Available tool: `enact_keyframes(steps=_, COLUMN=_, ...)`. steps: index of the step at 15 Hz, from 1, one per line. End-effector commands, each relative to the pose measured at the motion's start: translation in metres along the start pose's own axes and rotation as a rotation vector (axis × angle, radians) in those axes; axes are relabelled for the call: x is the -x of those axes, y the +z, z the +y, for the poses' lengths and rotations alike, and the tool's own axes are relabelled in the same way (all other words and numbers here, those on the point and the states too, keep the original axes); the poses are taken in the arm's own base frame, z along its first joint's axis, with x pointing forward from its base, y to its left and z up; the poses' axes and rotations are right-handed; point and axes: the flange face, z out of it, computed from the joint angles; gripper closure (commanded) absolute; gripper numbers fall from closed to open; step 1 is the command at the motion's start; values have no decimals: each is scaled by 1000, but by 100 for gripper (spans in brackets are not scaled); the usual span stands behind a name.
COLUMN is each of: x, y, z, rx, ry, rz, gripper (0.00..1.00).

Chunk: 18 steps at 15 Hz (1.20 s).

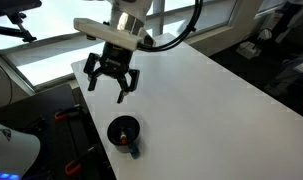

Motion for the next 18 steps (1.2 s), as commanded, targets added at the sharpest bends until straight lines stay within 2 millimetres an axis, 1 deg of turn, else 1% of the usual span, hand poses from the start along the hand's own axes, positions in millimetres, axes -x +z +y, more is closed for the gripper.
enact_keyframes(steps=1, x=-4, y=-2, z=11, rx=0, ry=-2, rz=-3, gripper=0)
enact_keyframes(steps=4, x=-4, y=-1, z=29, rx=-22, ry=10, rz=5, gripper=0)
enact_keyframes(steps=7, x=-6, y=3, z=52, rx=-62, ry=20, rz=5, gripper=0)
enact_keyframes(steps=11, x=-14, y=16, z=74, rx=-119, ry=9, rz=-10, gripper=0)
enact_keyframes(steps=12, x=-17, y=20, z=76, rx=-134, ry=-7, rz=-16, gripper=0)
enact_keyframes(steps=13, x=-11, y=19, z=69, rx=-99, ry=19, rz=-11, gripper=0)
enact_keyframes(steps=15, x=-17, y=25, z=75, rx=-116, ry=9, rz=-19, gripper=0)
enact_keyframes(steps=18, x=-20, y=27, z=77, rx=-119, ry=9, rz=-22, gripper=0)
